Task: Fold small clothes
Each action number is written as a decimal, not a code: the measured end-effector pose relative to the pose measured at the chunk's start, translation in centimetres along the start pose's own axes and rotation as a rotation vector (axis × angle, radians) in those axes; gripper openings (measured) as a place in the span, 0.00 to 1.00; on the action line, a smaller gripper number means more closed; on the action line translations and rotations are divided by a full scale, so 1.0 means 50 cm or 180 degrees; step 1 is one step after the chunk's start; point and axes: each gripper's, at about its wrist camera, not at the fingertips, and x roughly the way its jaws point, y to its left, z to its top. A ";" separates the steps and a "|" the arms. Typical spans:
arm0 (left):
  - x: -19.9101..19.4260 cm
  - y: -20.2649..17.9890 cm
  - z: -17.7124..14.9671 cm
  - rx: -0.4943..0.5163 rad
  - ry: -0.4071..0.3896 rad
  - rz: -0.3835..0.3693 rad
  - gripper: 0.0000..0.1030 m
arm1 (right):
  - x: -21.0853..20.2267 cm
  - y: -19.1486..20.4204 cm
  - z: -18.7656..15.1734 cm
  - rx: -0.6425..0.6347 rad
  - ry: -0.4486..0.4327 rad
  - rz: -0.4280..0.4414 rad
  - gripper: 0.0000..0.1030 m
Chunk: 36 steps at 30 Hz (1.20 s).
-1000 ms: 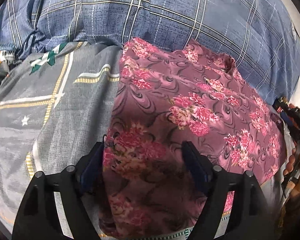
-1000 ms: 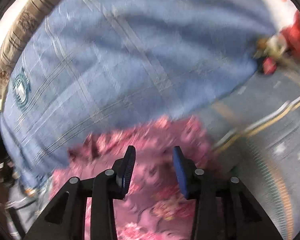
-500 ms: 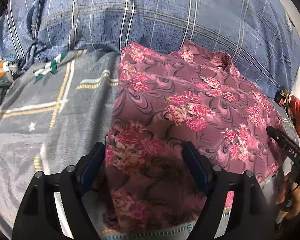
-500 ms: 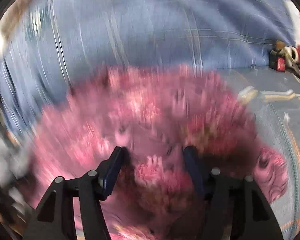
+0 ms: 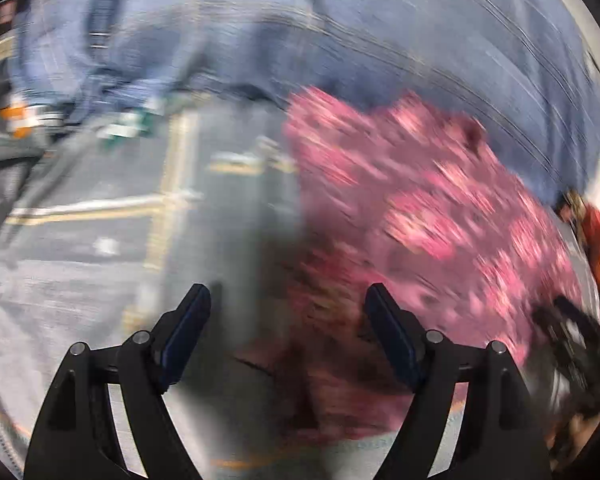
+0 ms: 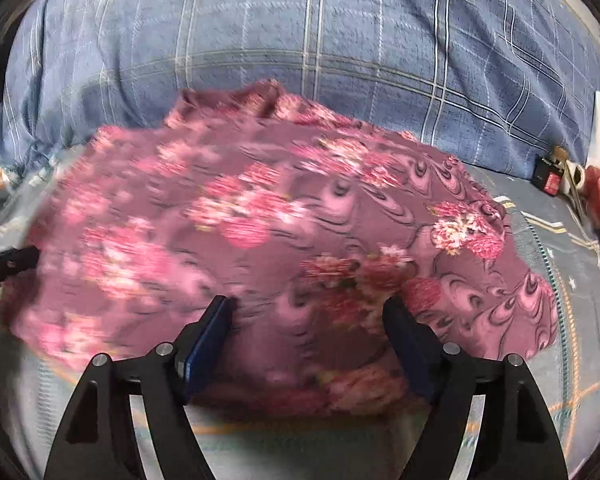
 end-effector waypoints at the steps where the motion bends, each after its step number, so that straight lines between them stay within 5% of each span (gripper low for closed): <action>1: -0.005 0.015 0.004 -0.0059 -0.0046 0.0100 0.78 | -0.017 0.012 -0.003 0.0006 -0.0073 0.0169 0.76; 3: -0.009 0.051 0.013 -0.0230 -0.0095 0.0221 0.78 | -0.040 0.052 -0.009 -0.0143 -0.0177 0.0354 0.77; 8: 0.003 0.109 0.016 -0.0609 0.0004 0.0096 0.78 | -0.058 0.220 -0.059 -0.1086 -0.0203 0.0687 0.77; 14: 0.008 0.129 0.016 -0.0761 0.0056 -0.0048 0.78 | -0.049 0.380 -0.101 -0.1980 -0.0302 0.0508 0.77; 22: 0.009 0.144 0.025 -0.0841 0.0051 -0.0098 0.78 | 0.001 0.437 -0.042 -0.1735 -0.0413 0.0404 0.71; 25: 0.012 0.151 0.026 -0.0902 0.0060 -0.0191 0.78 | 0.000 0.422 -0.022 -0.1581 -0.0404 0.0600 0.22; 26: 0.014 0.152 0.027 -0.0927 0.0079 -0.0224 0.78 | -0.009 0.414 -0.022 -0.1520 -0.0403 0.0691 0.17; 31: 0.025 0.152 0.027 -0.1115 0.0241 -0.0591 0.78 | -0.070 0.366 0.000 -0.1236 -0.0751 0.0778 0.11; 36: 0.032 0.150 0.063 -0.1502 0.0319 -0.1267 0.78 | -0.090 0.320 0.016 -0.0979 -0.0861 0.0888 0.09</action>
